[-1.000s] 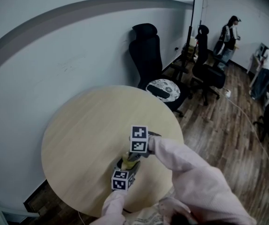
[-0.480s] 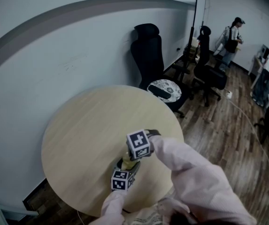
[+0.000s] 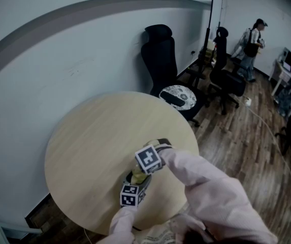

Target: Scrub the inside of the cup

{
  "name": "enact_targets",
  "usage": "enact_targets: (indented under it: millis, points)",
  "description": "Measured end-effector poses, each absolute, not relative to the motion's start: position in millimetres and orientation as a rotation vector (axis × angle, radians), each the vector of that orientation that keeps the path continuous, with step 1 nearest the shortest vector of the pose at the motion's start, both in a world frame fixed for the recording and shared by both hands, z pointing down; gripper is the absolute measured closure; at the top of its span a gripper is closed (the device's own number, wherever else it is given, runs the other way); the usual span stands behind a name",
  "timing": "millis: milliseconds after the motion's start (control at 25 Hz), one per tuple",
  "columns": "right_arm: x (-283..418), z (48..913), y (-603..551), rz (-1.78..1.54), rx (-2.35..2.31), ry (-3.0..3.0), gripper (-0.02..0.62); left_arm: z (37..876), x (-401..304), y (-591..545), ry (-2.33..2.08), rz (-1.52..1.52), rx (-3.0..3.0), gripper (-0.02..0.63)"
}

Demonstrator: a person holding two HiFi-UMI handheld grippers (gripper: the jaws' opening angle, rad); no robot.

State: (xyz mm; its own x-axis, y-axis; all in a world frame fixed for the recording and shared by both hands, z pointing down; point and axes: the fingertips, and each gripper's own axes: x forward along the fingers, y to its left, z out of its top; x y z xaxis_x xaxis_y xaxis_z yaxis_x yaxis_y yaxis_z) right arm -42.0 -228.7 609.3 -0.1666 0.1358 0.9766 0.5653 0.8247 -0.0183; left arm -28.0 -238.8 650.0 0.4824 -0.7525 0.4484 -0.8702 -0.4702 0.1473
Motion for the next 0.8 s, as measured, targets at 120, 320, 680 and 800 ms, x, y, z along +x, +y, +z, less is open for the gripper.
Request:
enact_targets:
  millis: [120, 320, 680, 800]
  points:
    - [-44, 612, -231, -0.415, -0.527, -1.724, 0.568, 650, -28, -239, -1.362, 0.460, 2.379, 0.238]
    - [-39, 623, -226, -0.273, -0.502, -1.718, 0.568, 652, -28, -238, -1.360, 0.460, 2.377, 0.238]
    - [-40, 626, -222, -0.093, -0.431, -1.722, 0.568, 655, -29, -237, -1.356, 0.454, 2.364, 0.239]
    - [-40, 627, -220, -0.009, -0.412, -1.728, 0.568, 656, -30, -237, -1.354, 0.459, 2.365, 0.241]
